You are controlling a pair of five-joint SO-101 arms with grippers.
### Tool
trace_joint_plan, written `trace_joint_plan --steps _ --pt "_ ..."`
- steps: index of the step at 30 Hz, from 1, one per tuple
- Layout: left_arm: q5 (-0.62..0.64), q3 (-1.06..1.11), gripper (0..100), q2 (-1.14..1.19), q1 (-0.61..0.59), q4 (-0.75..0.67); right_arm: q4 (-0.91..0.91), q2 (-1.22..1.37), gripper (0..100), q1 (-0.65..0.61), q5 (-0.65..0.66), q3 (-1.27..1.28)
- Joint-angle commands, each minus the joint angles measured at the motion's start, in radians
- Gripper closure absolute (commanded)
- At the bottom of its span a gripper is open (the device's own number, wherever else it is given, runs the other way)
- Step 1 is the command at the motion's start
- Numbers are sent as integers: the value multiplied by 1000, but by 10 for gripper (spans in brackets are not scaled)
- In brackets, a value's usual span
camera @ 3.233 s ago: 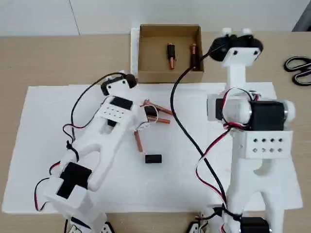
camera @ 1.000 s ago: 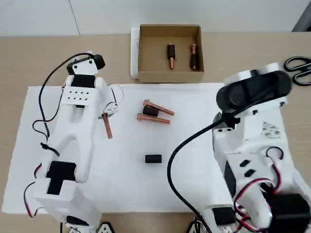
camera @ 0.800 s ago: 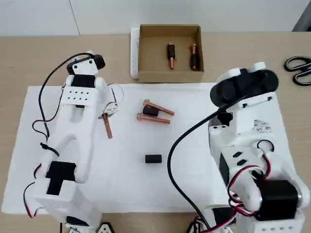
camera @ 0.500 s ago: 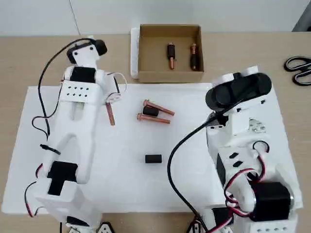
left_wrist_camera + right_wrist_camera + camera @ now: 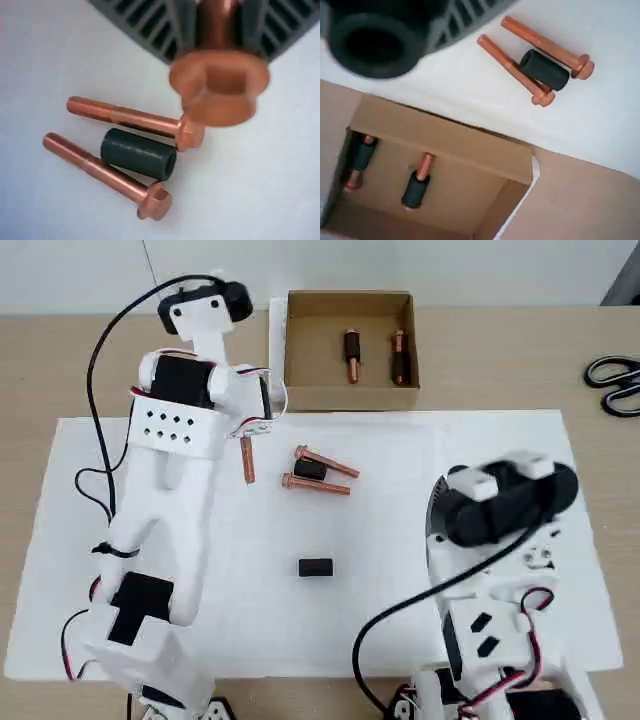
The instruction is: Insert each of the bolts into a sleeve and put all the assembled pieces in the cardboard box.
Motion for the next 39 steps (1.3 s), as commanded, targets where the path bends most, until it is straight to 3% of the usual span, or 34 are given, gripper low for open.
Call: trace_joint_plan --steps 1,4,15,21,26,32,39 --pt "-5 -99 994 -8 23 20 -120 -194 993 -2 0 157" --pt "-6 -128 994 -8 44 18 -223 -331 994 1 8 334" --pt "-72 -134 994 -9 89 -11 -397 -298 994 -1 0 528" --pt "-71 -133 994 -9 87 -11 -697 -298 994 -25 0 743" --pt "-72 -134 994 -9 87 -18 -901 -298 994 -142 8 891" --pt "-64 -128 994 -8 98 -87 -911 -295 994 -257 3 945" --pt "-71 -133 994 -8 100 -124 -911 -291 995 -282 2 945"
